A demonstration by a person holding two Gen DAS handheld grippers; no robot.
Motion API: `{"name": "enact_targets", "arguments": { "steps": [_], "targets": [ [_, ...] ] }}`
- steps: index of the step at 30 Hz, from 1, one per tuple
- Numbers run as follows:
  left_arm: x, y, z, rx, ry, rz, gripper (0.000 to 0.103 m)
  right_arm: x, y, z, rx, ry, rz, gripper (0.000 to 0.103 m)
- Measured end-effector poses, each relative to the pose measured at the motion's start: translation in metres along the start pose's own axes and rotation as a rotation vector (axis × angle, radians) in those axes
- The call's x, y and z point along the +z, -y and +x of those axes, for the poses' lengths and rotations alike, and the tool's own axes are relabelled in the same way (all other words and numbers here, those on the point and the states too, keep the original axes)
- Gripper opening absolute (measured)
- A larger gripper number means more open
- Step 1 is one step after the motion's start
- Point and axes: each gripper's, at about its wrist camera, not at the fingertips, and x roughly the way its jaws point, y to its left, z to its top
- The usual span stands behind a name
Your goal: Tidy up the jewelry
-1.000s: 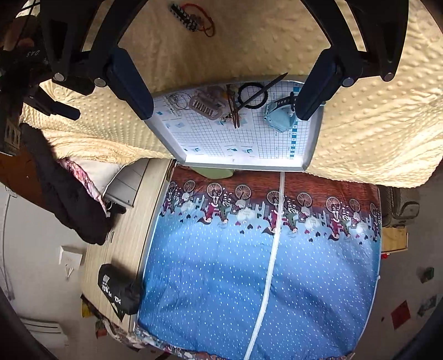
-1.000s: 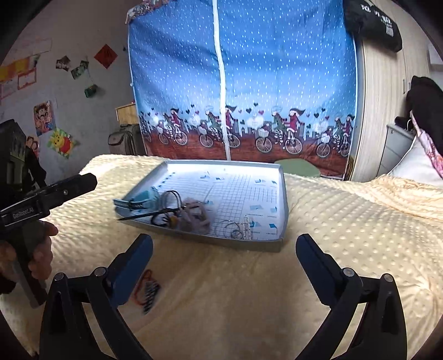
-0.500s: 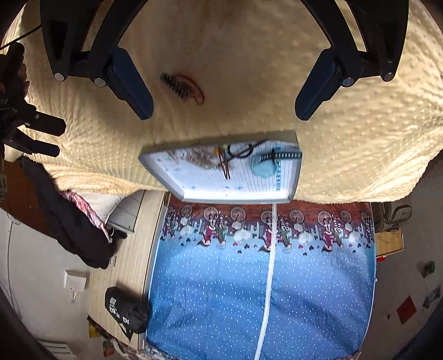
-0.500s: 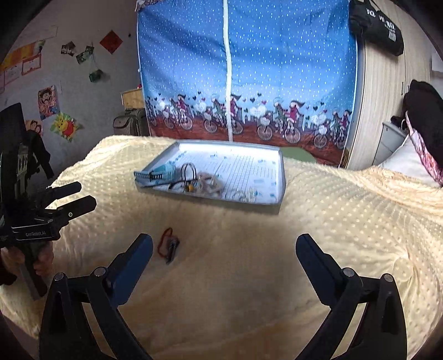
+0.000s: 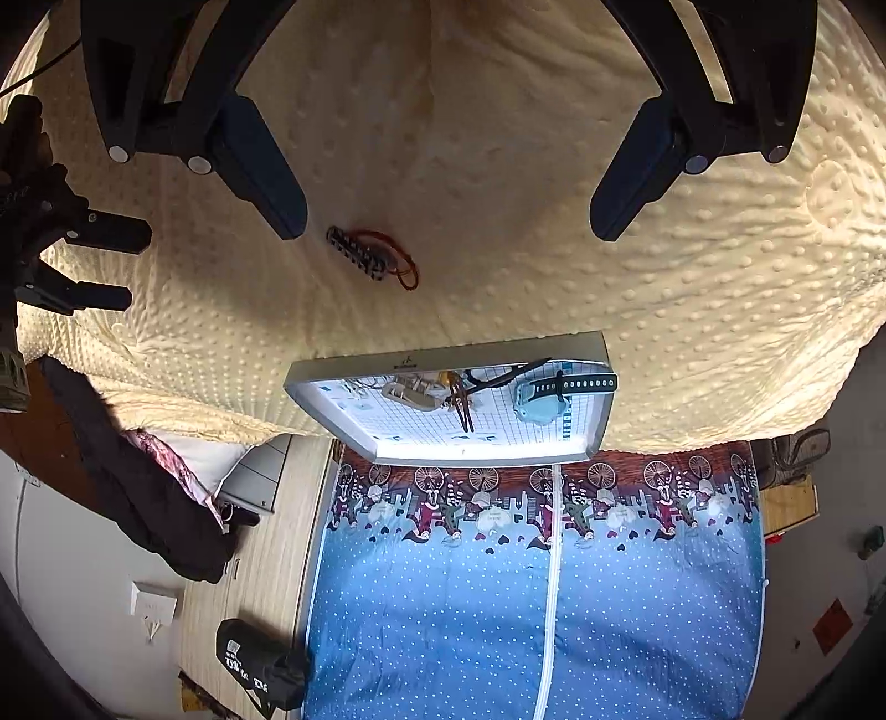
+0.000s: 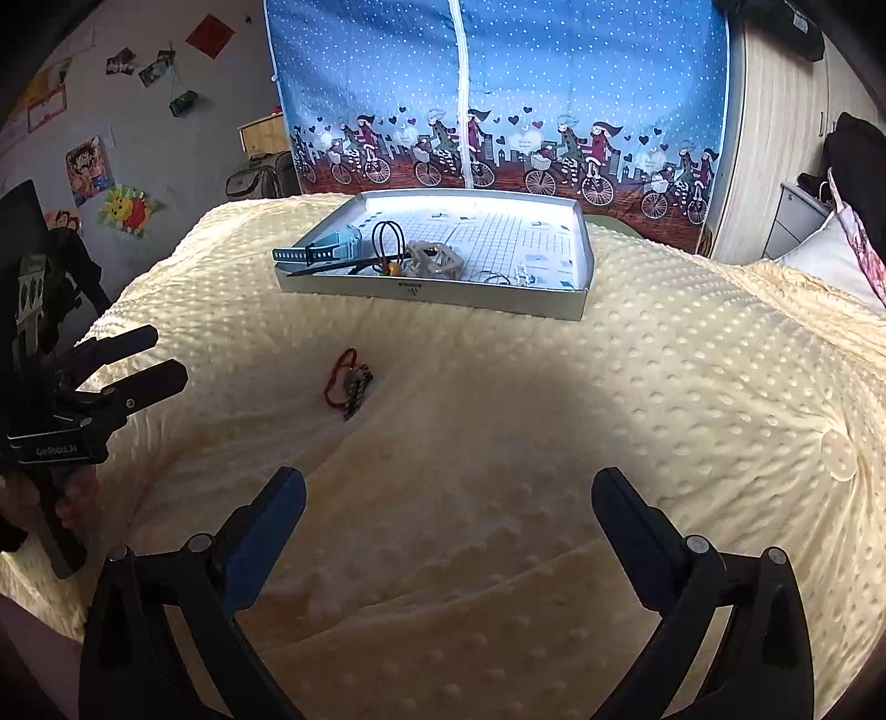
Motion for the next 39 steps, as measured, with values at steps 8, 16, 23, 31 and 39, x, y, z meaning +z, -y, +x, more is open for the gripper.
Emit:
{"name": "enact_targets", "arguments": {
  "steps": [8,16,23,31,39],
  "targets": [
    [0.001,-0.001,0.01,0.004,-0.033,-0.008,0.103,0.003,-0.002,0.006,0.006,-0.009,0.003,0.101],
    [0.005,-0.004,0.03,0.01,-0.106,-0.019,0.103,0.008,-0.005,0.018,-0.011,-0.014,-0.008,0.101],
    [0.01,-0.014,0.059,-0.057,-0.201,-0.078,0.103,0.014,-0.009,0.031,0.002,-0.023,-0.039,0.101],
    [0.016,-0.014,0.086,-0.147,-0.258,-0.099,0.073,0.026,-0.014,0.05,0.049,-0.01,-0.094,0.096],
    [0.017,-0.007,0.111,-0.255,-0.325,-0.095,0.044,0.032,-0.027,0.073,0.138,-0.037,-0.136,0.05]
  ]
}}
